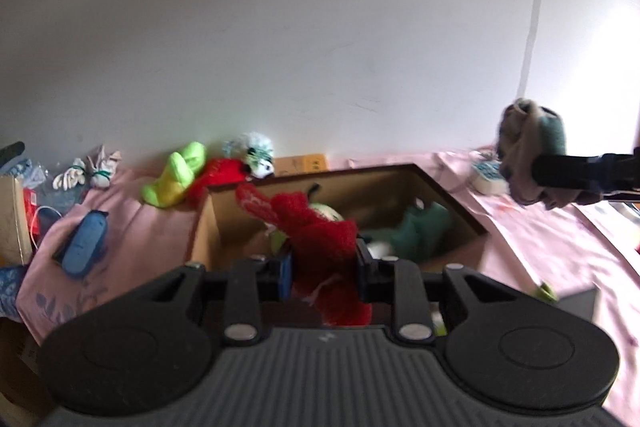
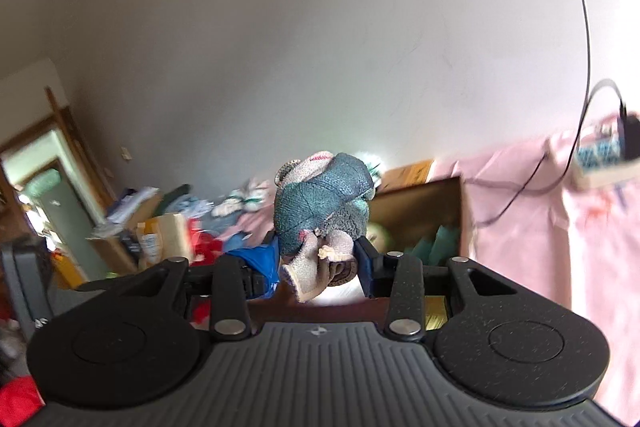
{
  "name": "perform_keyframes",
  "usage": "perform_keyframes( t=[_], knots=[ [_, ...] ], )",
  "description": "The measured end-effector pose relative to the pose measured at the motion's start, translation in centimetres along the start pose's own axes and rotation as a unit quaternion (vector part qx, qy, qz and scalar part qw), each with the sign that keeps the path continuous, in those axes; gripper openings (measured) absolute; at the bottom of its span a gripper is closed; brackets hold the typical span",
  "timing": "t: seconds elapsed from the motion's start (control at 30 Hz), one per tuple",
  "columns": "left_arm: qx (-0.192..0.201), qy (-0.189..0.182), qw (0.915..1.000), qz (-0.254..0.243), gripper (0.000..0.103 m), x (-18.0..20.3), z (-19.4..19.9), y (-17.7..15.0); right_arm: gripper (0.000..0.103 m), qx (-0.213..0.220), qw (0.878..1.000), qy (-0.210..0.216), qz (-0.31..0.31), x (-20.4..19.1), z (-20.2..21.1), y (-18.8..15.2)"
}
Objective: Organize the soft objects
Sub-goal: 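Carry the red toy and grey-teal plush over the brown box, then open both tools to drop the toys into the box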
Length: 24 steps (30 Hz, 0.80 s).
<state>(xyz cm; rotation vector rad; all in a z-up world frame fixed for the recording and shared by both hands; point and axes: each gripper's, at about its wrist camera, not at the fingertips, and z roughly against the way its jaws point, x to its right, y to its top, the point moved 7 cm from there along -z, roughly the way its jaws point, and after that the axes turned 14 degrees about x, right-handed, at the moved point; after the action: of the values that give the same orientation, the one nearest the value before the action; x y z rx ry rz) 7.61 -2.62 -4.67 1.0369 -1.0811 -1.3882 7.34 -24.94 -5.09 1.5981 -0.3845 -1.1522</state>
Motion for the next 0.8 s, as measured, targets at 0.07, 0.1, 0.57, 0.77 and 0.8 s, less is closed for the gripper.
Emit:
perform_keyframes(
  t=[0.07, 0.1, 0.57, 0.77, 0.8],
  knots=[
    [-0.002, 0.007, 1.0, 0.004, 0.027, -1.1, -1.6, 0.3, 0.022, -0.007, 1.0, -0.012, -0.003, 0.5, -2.3, 0.3],
    [-0.005, 0.009, 0.9999, 0.005, 0.027, -1.6, -2.6, 0.3, 0.022, -0.012, 1.0, -0.019, -0.007, 0.8, -3.4, 0.2],
    [-0.087, 0.04, 0.9953, 0.015, 0.031, -5.7, -12.5, -3.5, 0.027, -0.115, 0.988, -0.102, -0.017, 4.2, -14.4, -5.1],
    [-0.12, 0.053, 0.9912, 0.017, 0.049, -6.4, -13.7, -5.2, 0.027, -0.129, 0.983, -0.129, -0.035, 4.5, -15.3, -6.2],
    [-0.121, 0.057, 0.9909, 0.015, 0.059, -6.5, -13.6, -5.2, 0.027, -0.127, 0.983, -0.127, -0.04, 4.4, -15.0, -6.1]
  ],
)
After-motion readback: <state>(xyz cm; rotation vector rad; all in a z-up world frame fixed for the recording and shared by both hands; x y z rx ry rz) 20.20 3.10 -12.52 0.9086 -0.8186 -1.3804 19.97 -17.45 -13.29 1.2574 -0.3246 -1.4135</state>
